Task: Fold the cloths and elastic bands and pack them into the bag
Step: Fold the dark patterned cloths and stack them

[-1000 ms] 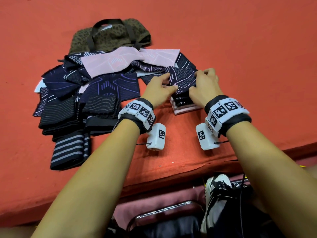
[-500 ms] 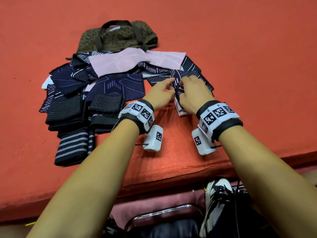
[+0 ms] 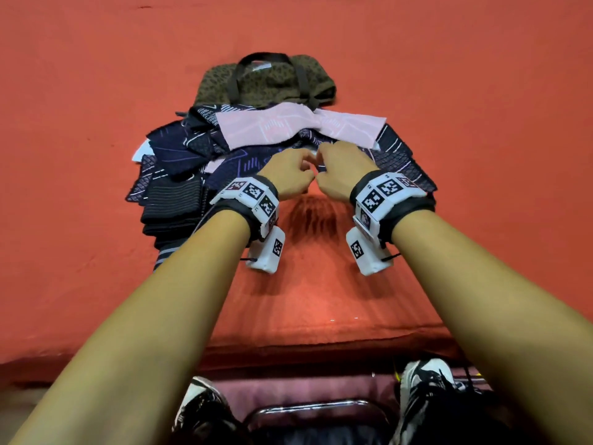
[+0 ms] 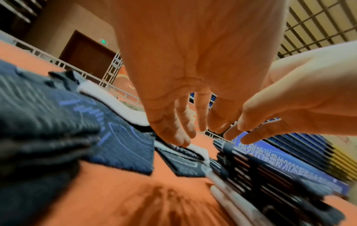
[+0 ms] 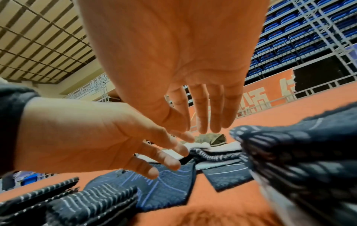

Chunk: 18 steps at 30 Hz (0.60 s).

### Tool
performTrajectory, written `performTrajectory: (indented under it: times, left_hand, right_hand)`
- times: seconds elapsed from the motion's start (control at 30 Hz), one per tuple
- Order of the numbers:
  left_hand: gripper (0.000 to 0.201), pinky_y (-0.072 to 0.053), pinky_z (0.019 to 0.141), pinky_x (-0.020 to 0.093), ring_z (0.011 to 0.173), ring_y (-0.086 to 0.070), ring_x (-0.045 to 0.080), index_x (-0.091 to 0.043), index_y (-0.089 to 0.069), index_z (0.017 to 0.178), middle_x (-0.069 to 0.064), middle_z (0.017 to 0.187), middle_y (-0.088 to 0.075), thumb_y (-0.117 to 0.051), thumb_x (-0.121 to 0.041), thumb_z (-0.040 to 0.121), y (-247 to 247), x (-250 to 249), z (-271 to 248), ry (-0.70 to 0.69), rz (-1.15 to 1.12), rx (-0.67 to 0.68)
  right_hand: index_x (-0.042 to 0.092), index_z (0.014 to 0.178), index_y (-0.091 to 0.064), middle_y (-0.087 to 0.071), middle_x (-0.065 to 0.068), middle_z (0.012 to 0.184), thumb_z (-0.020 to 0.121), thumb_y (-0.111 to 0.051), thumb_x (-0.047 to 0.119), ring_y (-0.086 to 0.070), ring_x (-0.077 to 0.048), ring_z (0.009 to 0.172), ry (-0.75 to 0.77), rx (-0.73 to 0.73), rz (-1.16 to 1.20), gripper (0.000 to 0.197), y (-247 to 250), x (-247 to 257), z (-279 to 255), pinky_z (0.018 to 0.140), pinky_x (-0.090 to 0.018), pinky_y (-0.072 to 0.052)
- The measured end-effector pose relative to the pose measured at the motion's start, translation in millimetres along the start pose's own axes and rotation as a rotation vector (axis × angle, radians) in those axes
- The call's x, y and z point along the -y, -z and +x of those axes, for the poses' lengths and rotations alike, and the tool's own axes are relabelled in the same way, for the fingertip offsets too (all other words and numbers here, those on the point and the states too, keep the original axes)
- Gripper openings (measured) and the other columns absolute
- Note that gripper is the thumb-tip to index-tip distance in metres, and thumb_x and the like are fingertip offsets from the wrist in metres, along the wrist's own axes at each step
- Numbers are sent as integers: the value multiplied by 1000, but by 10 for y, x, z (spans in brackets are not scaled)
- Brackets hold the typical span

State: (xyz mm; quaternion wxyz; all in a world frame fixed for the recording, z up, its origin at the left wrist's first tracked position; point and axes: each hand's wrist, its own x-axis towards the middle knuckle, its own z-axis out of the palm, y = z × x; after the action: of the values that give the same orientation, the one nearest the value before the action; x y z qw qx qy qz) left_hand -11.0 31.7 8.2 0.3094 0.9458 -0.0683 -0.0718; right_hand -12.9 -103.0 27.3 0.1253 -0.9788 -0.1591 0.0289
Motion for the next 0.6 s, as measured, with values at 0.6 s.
performTrajectory:
  times: [0.6]
  left_hand:
    - [46,-45,102,38,121,-55,33,-10,-57,133,19,131,-57,-60,-19,88,637,824,-10,222,284,-109]
  right_hand:
    - [3,110,-58,-63,-17,104,91,-56,23,-61,-33,85,30,149,-1,27,-196,446,644,68,-32,-45]
